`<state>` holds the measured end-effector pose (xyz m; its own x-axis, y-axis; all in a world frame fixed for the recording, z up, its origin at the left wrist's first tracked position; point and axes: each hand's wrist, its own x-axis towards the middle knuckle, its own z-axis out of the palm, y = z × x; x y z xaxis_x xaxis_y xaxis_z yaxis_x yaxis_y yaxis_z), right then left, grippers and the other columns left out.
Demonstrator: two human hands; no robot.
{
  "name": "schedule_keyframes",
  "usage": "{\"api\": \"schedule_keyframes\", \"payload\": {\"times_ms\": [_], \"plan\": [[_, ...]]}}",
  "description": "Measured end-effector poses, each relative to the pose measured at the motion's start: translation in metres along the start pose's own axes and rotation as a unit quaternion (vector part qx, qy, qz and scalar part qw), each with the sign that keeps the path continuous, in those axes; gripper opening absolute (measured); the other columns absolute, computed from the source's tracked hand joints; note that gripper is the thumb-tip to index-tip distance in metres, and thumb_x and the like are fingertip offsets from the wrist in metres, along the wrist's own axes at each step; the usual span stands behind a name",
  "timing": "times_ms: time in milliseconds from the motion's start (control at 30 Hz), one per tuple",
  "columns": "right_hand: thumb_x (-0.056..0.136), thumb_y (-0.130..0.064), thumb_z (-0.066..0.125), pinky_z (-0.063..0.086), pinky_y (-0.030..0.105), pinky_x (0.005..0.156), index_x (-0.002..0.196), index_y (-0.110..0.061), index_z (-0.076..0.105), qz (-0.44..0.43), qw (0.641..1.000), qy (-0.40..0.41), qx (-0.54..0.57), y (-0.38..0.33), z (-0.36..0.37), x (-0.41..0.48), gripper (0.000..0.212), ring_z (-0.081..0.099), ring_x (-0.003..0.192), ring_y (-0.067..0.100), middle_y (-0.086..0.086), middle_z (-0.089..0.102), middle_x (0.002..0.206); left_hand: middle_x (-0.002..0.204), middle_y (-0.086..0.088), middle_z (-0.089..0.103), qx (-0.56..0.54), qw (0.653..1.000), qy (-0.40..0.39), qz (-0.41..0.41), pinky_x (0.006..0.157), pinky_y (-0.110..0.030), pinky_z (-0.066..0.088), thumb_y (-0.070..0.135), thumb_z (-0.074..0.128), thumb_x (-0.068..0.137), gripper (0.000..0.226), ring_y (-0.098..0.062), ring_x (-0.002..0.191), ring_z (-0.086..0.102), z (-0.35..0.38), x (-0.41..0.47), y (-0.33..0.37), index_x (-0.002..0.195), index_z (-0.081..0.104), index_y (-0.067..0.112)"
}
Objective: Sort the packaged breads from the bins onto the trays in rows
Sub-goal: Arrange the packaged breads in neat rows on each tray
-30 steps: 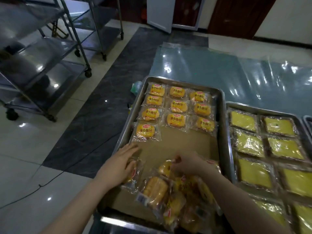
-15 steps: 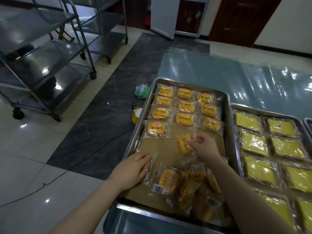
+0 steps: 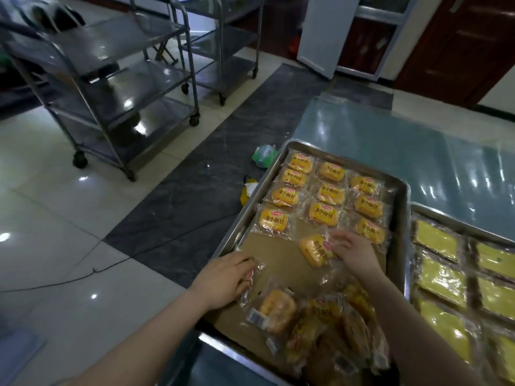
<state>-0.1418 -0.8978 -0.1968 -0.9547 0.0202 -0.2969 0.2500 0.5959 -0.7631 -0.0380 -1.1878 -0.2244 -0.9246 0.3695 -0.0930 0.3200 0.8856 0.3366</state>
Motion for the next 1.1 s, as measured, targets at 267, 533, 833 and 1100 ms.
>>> {"api": "schedule_keyframes", "payload": {"times_ms": [267,533,833,1100], "plan": [[0.092,-0.038,0.056,0.029,0.046,0.113,0.142,-0.022,0.038,-0.137,0.957,-0.019,-0.254,-0.003,0.031,0.003,0.055,0.028,0.140,0.023,0.000,0.032,0.153,0.149,0.007,0.031,-0.044,0.997,0.016,-0.058,0.113,-0.026,0.012,0.014,0.051,0.090,0.052,-0.010,0.139,0.021,0.000,0.006,0.012,0.139,0.040,0.027],[0.085,0.008,0.049,0.010,0.046,0.118,0.123,-0.031,0.056,-0.199,0.938,-0.053,-0.279,0.000,0.041,0.022,0.055,0.019,0.144,0.017,-0.011,0.029,0.153,0.149,0.016,0.021,0.054,0.998,-0.003,0.022,0.114,-0.040,-0.006,0.004,0.057,0.082,0.054,-0.007,0.140,-0.008,-0.002,0.002,0.014,0.127,0.052,0.035],[0.097,-0.041,0.039,-0.013,0.047,0.108,0.151,-0.028,0.013,-0.234,0.911,-0.062,-0.333,0.012,0.055,0.028,0.061,-0.010,0.144,0.015,-0.005,0.000,0.160,0.143,0.007,0.038,-0.125,0.932,0.212,-0.267,0.098,-0.025,0.035,0.022,0.051,0.092,0.053,-0.011,0.124,0.042,-0.001,-0.013,0.027,0.140,0.033,0.032],[0.092,-0.026,0.054,0.038,0.037,0.105,0.116,-0.025,0.060,-0.355,0.911,-0.034,-0.209,-0.023,0.060,-0.005,0.025,0.047,0.117,0.013,-0.008,0.056,0.122,0.130,0.004,0.054,-0.007,0.975,0.144,-0.167,0.096,-0.025,0.035,0.029,0.067,0.082,0.041,-0.015,0.119,0.048,-0.006,-0.018,0.025,0.122,0.057,0.024]]}}
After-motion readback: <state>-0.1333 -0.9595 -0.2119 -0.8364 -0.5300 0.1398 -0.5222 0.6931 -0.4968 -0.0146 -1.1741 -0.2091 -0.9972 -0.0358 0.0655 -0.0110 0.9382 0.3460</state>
